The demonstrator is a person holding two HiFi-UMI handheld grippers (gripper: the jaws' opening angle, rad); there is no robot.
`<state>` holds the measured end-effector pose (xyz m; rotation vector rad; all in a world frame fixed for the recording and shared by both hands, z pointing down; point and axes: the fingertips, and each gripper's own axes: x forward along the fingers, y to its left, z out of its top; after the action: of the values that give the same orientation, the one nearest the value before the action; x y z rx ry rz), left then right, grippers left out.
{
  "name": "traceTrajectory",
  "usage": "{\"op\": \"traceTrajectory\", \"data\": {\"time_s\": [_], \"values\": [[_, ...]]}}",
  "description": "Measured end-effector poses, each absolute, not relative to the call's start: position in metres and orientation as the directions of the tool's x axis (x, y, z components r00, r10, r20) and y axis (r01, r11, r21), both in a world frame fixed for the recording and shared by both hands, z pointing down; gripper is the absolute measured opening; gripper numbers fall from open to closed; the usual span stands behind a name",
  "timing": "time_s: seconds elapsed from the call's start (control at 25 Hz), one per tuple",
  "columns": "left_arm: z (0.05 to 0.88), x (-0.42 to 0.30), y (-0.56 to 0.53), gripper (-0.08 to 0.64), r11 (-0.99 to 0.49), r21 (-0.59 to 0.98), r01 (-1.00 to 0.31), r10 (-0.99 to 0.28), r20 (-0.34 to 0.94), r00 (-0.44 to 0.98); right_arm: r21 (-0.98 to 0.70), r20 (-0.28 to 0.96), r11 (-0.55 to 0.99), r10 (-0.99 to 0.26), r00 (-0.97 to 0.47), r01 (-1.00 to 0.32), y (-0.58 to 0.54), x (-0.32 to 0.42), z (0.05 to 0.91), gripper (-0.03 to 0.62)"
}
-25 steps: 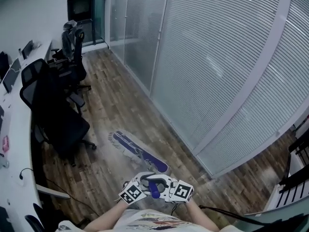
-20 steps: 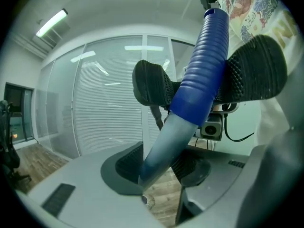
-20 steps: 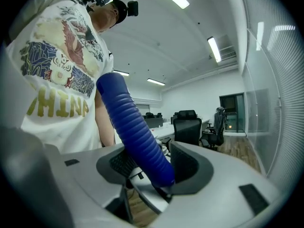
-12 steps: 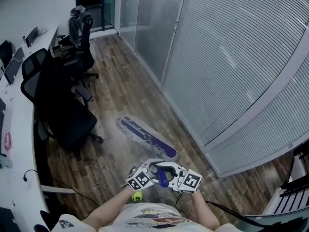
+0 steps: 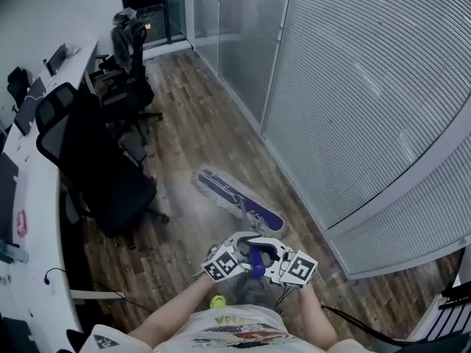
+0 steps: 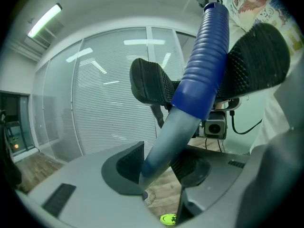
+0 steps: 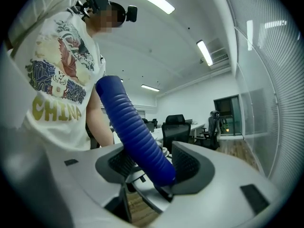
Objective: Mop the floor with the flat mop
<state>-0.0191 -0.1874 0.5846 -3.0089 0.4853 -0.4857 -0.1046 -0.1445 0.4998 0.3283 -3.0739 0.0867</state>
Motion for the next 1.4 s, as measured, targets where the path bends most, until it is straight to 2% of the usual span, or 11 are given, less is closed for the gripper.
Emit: {"op": "traceTrajectory", "data": {"time_s": [0.32, 0.64, 1.08, 1.4], "values": [[0.586, 0.042, -0.34, 0.155, -0.946, -0.121, -0.3, -0.324, 0.353, 0.878, -0.075, -0.008, 0.98, -0.186, -0.983, -0.185, -0.295, -0.039, 0.498, 0.227], [0.594, 0.091, -0.454, 0.155, -0.938, -0.137, -0.32, -0.348, 0.376, 0.859, -0.093, -0.017, 0.986, -0.137, -0.99, -0.135, -0.405, 0.015, 0.507, 0.232], [0.606, 0.114, -0.531, 0.155, -0.925, -0.126, -0.359, -0.379, 0.379, 0.844, -0.123, -0.011, 0.987, -0.104, -0.994, -0.102, -0.479, 0.04, 0.519, 0.238], [0.611, 0.124, -0.547, 0.155, -0.927, -0.121, -0.355, -0.373, 0.383, 0.845, -0.129, -0.01, 0.987, -0.103, -0.995, -0.101, -0.496, 0.051, 0.522, 0.238]]}}
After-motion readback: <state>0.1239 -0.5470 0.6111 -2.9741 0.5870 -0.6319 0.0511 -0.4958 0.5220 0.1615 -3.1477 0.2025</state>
